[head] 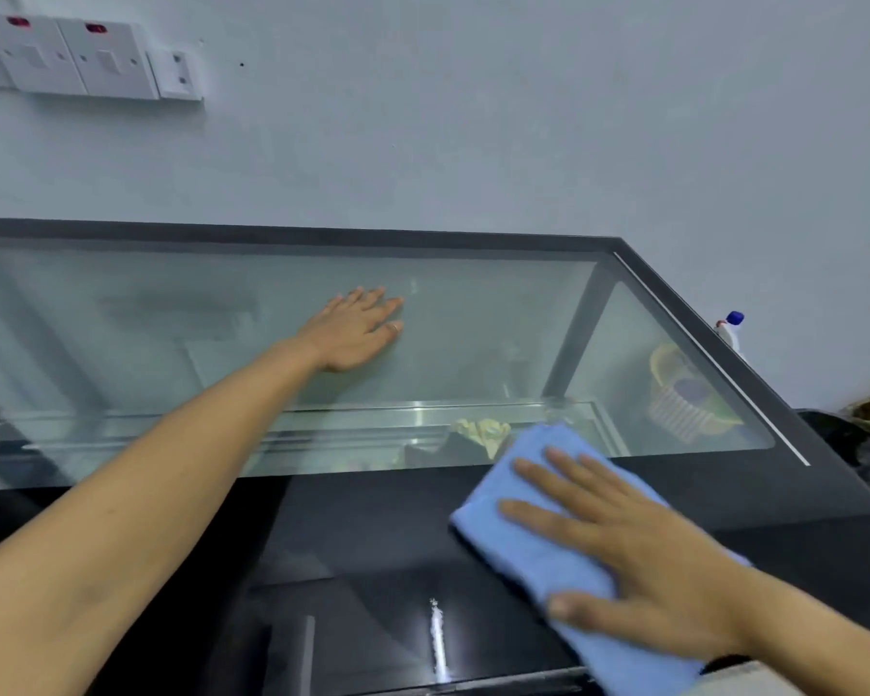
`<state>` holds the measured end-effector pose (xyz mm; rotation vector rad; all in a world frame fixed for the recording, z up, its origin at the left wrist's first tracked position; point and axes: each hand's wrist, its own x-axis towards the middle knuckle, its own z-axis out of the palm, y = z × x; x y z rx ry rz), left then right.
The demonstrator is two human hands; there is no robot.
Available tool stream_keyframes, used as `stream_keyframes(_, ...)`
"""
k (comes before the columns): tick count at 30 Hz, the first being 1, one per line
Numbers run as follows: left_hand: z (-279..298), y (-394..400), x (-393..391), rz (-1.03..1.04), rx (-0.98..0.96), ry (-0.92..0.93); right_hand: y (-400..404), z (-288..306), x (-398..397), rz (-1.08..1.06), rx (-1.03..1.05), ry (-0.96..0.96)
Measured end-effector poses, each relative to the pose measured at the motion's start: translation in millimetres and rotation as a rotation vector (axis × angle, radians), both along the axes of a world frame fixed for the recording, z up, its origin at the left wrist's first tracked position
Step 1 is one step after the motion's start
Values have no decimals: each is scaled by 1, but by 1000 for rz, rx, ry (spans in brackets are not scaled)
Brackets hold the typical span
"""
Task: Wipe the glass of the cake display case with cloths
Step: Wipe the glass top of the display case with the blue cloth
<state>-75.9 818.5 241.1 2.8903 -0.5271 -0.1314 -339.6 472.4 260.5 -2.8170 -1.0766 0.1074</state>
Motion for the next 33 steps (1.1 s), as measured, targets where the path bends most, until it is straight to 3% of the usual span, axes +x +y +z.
stream_keyframes(4,1,2,5,-8,-8,-1,-91,-1,70,-420,14,88)
stream_keyframes(8,3,13,22,50,-12,-9,-107,-7,200,-699,2,9)
stream_keyframes(12,2,25,37,95,-18,-1,-32,0,311,-908,-41,0)
stream_keyframes(15,0,27,44,109,-23,-14,88,-1,361,-792,-64,38)
stream_keyframes(19,1,50,58,243,-41,-18,211,-7,328,-443,-48,73)
stream_keyframes(22,0,67,61,232,-55,5,175,-9,225,-212,-23,15)
stream_keyframes(24,0,68,60,210,-30,12,113,-6,152,-181,6,32)
stream_keyframes(27,0,66,60,197,26,-6,9,7,123,-473,1,64)
stream_keyframes(30,1,66,58,204,31,-9,-59,5,179,-786,-40,51)
stream_keyframes(33,0,64,56,207,39,-9,-39,-6,248,-943,-79,-24)
